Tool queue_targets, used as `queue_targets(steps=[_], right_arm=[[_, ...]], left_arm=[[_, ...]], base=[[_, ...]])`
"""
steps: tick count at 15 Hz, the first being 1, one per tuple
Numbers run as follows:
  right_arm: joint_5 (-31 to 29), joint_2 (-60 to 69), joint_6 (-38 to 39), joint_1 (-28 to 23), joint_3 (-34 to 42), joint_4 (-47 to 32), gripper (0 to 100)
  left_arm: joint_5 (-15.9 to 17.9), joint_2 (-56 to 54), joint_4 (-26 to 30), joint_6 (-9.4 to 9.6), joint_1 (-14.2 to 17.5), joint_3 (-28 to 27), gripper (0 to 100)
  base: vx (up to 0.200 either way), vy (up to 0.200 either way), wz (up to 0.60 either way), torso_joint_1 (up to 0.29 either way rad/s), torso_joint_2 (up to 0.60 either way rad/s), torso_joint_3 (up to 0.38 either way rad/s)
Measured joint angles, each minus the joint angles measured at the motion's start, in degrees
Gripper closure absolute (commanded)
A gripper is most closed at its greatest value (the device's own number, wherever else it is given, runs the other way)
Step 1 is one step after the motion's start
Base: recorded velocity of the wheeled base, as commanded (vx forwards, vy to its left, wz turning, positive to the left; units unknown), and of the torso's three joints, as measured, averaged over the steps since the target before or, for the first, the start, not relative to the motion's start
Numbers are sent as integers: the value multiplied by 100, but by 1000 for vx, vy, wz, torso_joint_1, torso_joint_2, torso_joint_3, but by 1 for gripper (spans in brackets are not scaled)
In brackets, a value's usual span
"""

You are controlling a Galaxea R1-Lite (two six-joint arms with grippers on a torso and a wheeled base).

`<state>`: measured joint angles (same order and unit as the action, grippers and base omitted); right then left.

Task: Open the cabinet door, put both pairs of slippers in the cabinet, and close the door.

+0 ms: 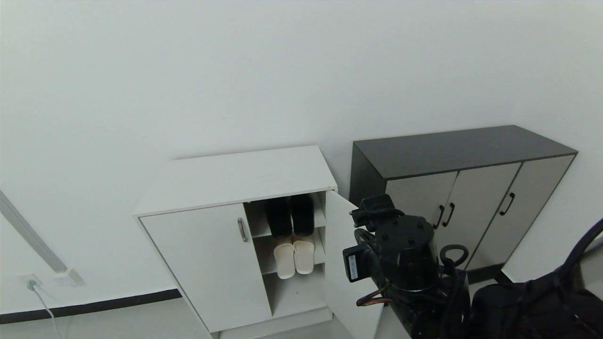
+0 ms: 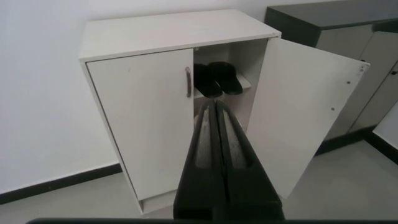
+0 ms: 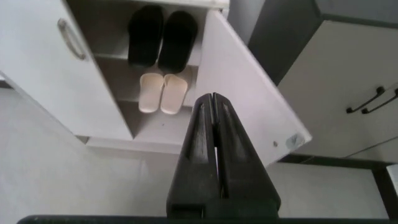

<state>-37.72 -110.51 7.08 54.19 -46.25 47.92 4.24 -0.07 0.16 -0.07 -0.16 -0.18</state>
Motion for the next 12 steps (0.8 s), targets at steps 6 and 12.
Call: queue_targets(steps=[6, 12], right_arm=[[404, -33, -22, -433, -182, -82, 100], [1358, -179, 16, -1643, -1445, -1451, 100]], left_arm=[[-4, 0, 2, 7, -2, 0, 100], [-1, 0, 2, 7, 5, 0, 100]], base=[[0, 0, 0, 0, 0, 0], [0, 0, 0, 0, 0, 0]])
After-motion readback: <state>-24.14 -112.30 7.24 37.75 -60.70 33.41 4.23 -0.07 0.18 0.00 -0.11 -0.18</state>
